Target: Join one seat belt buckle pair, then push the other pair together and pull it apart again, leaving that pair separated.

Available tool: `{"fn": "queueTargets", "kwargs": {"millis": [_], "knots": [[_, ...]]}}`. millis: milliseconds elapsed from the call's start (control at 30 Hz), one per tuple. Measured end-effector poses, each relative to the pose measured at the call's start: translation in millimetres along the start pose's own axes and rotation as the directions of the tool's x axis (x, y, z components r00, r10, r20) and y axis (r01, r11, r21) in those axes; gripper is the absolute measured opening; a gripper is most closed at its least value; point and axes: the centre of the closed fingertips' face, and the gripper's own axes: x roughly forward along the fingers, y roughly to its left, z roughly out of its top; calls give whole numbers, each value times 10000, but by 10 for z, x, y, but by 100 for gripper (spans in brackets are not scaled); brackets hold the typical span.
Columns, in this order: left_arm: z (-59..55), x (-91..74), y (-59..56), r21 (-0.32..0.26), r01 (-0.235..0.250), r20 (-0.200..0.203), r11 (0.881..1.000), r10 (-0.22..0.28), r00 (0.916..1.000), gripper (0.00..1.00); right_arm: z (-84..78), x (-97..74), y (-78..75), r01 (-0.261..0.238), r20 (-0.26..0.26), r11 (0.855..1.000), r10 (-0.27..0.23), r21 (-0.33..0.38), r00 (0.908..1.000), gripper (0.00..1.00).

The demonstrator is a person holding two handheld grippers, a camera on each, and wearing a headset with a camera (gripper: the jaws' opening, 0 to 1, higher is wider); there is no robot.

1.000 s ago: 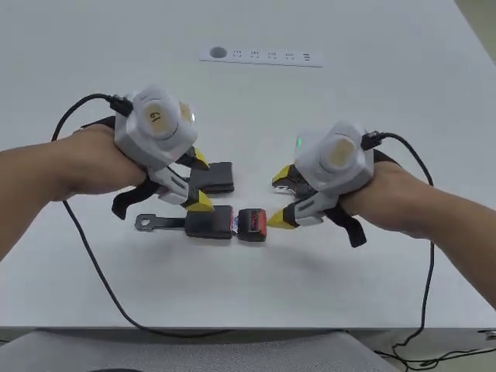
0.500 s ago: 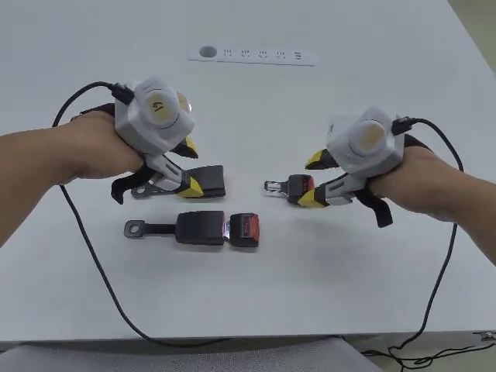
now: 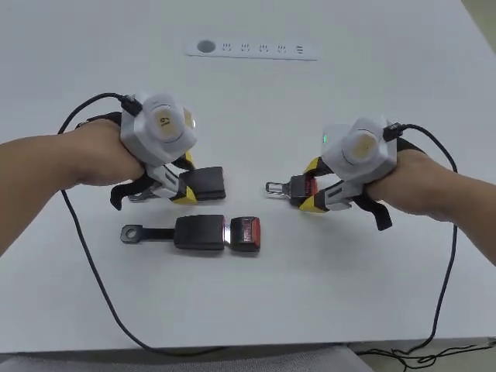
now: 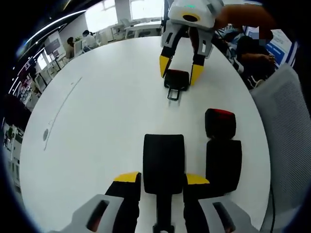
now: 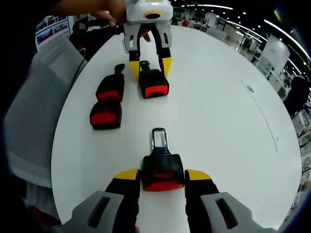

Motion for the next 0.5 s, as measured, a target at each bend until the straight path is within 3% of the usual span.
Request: {"fn": "queueTargets", "kwargs": {"millis": [300,500], "knots": [[3,52,-24,801,161,-2,9967,-161,9999,34,-30,62,-12,-291,206,9994,287,206,9994,33],[0,51,-25,875,286,-25,9958,-285,9996,34,-28,82,2,-427,255,9990,423,157,9988,33]]}}
